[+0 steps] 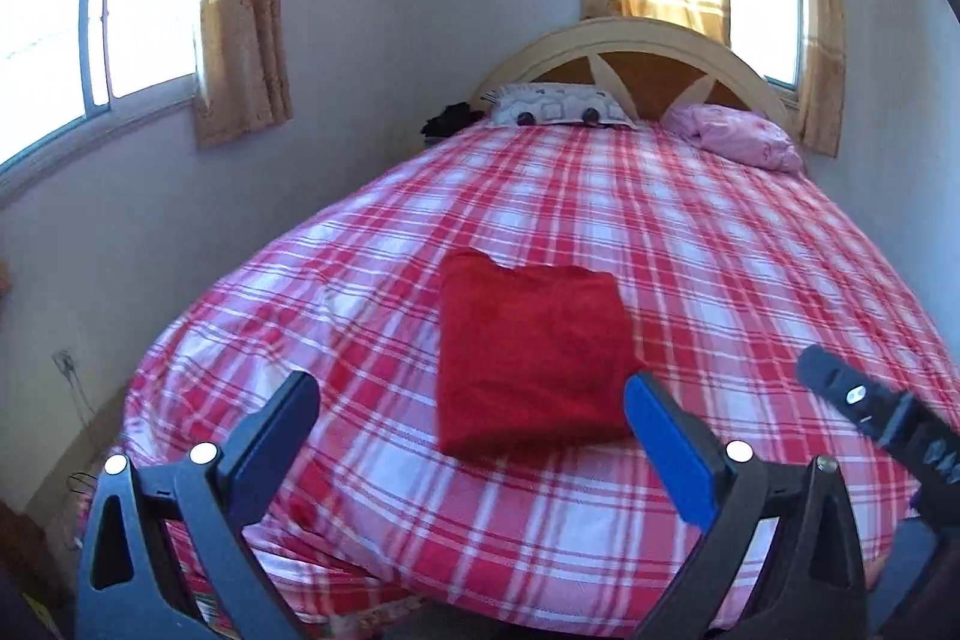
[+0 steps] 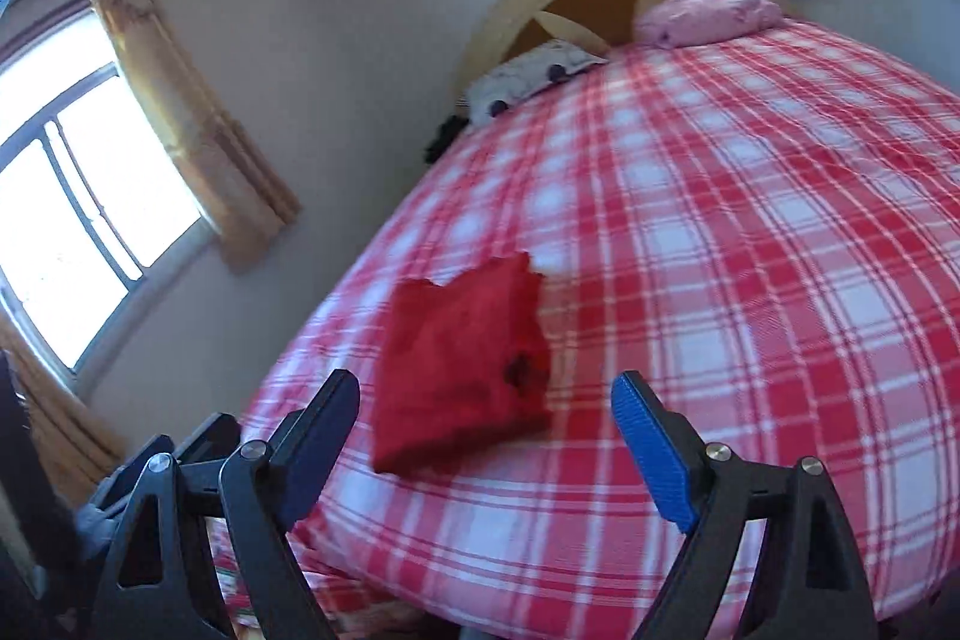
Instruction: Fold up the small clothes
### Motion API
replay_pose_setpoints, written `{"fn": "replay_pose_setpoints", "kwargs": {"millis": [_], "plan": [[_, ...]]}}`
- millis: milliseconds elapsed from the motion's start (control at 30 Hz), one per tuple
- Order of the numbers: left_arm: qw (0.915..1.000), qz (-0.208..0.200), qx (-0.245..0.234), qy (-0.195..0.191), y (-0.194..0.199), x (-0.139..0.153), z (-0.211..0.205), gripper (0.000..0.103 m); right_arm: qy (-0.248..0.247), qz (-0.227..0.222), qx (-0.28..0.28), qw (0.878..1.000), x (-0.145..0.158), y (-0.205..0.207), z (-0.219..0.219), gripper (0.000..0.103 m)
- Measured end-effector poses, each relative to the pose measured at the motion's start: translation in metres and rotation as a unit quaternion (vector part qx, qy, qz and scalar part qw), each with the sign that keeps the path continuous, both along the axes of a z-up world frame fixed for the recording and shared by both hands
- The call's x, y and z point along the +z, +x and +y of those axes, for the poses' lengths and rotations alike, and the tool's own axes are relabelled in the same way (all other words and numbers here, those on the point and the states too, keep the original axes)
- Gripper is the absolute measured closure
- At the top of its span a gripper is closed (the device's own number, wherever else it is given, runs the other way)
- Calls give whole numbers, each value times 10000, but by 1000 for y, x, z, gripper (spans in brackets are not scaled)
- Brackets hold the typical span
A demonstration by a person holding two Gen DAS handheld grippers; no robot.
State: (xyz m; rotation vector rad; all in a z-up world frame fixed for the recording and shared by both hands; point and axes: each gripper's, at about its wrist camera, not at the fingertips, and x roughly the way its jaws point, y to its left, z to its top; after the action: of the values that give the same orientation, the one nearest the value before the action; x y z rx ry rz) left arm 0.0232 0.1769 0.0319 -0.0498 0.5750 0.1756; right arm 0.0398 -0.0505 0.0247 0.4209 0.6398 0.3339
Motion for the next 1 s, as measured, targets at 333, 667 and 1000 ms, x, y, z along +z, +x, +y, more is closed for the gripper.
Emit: {"fn": "replay_pose_setpoints", "kwargs": {"millis": [333,667,1000], "plan": [[9996,-123,-146,224,-17,-3,-35,0,-552,-477,-436,9964,4,-24,-15,16],[9980,-438,99,453,-25,11,-28,0,-926,-1113,-561,9879,29,-49,-1,16],[9979,-406,244,448,-23,10,-24,0,-952,-1171,-491,9873,31,-51,4,16]]}}
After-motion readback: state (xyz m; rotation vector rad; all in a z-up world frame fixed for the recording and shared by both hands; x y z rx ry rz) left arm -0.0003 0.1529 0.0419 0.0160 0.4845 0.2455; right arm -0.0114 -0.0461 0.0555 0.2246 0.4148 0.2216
